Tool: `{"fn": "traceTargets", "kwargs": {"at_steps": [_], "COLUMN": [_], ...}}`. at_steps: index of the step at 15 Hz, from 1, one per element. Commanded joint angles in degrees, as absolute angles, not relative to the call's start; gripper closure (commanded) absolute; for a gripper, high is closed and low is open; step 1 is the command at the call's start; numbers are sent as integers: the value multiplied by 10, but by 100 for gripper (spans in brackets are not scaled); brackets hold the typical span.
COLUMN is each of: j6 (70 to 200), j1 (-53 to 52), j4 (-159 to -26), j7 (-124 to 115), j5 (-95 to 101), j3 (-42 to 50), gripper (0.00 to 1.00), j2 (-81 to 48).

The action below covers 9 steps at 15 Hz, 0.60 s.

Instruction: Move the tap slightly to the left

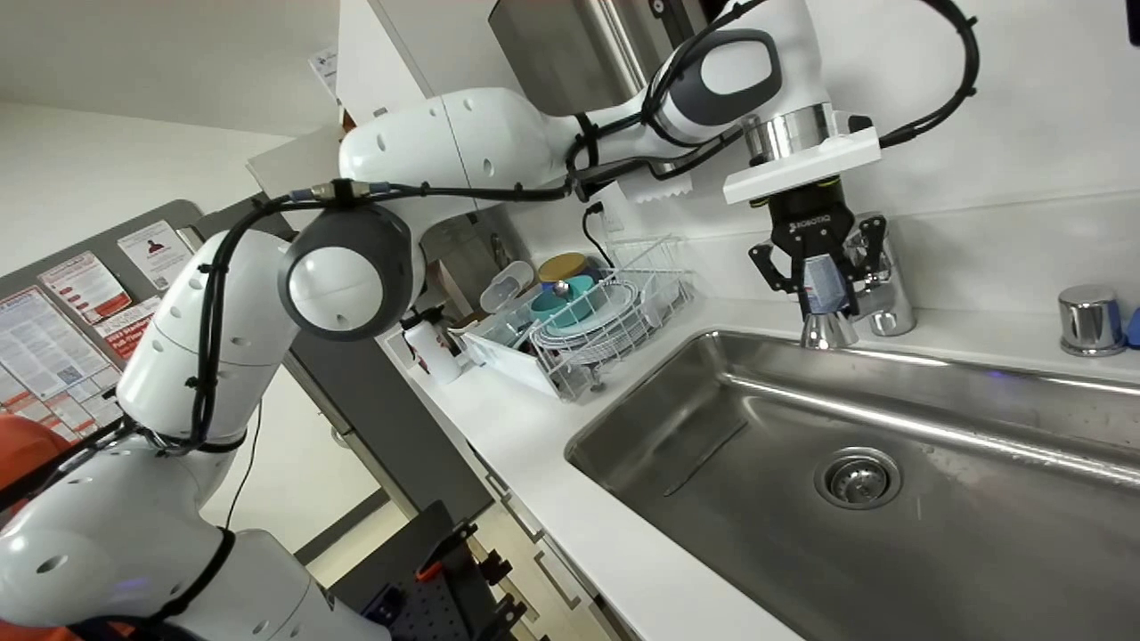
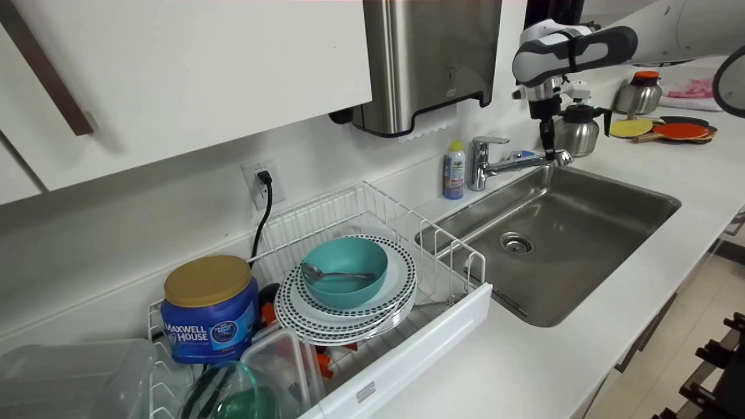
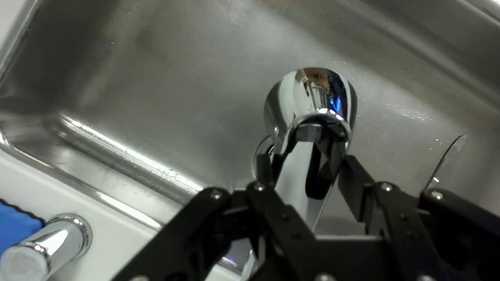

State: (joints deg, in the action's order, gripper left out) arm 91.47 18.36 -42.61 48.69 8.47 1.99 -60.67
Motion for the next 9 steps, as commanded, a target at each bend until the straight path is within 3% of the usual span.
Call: {"fn": "traceTargets", "kwargs": {"at_steps": [1, 9], "j6": [971, 1080], "j1": [166, 175], "j4": [-533, -717], "j7": [483, 478], "j5": [64, 63], "j3": [-10, -29], "gripper": [78, 78], "j2": [-556, -447]}}
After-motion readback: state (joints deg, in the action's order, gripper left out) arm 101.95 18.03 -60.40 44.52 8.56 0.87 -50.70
